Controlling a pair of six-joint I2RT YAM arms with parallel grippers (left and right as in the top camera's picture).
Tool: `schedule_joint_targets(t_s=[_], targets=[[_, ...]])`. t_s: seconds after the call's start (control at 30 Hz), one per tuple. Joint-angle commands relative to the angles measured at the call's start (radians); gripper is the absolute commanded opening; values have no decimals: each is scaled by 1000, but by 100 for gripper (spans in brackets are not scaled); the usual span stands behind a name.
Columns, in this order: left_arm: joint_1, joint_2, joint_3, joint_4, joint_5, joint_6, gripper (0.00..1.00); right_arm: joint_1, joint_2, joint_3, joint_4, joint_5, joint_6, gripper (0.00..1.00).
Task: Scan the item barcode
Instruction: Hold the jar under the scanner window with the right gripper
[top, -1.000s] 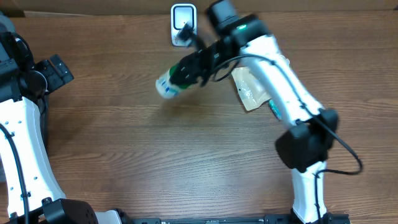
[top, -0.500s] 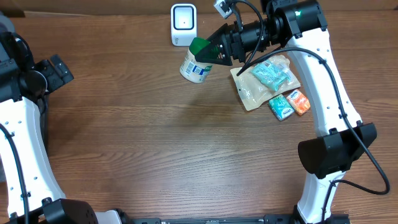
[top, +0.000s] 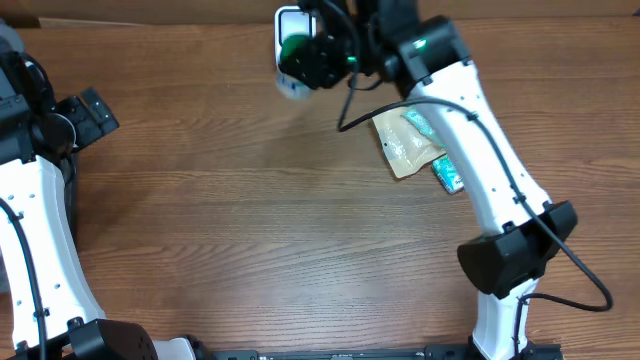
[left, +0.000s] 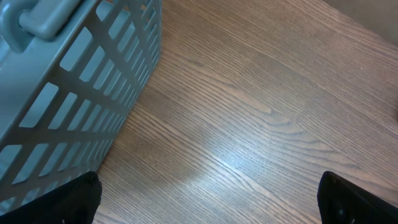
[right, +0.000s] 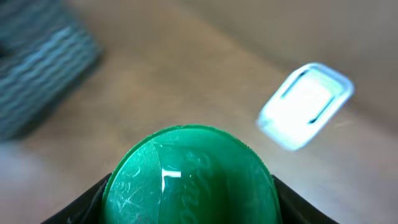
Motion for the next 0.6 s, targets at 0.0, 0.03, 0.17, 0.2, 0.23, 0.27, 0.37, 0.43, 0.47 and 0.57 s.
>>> schedule_joint_targets(t_s=[0.0,0.03,0.17,0.2,0.23,0.27,0.37,0.43,0.47,0.57], targets=[[0,7,12,1,-2,18,100,52,50,-23,190,476,-11,40],[0,7,12,0,-2,18,100,55,64,-26,224,498,-42,40],[0,7,12,0,-2,18,100,57,173,-27,448,597,-245,37],[0,7,12,1,-2,18,100,51,216,-27,528,630,-315,37],[0,7,12,0,-2,18,100,49,235,-27,570,645,-357,36],[0,7,12,0,-2,18,100,45,259,-27,617,656,-406,36],[0,7,12,0,-2,18,100,30,348,-27,802,671,-602,35],[0,7,12,0,-2,18,100,22,396,-27,919,672,-741,35],[0,7,12,1,-2,18,100,17,411,-27,953,671,-776,35],[0,7,12,1,-2,18,100,10,448,-27,1009,666,-787,37]])
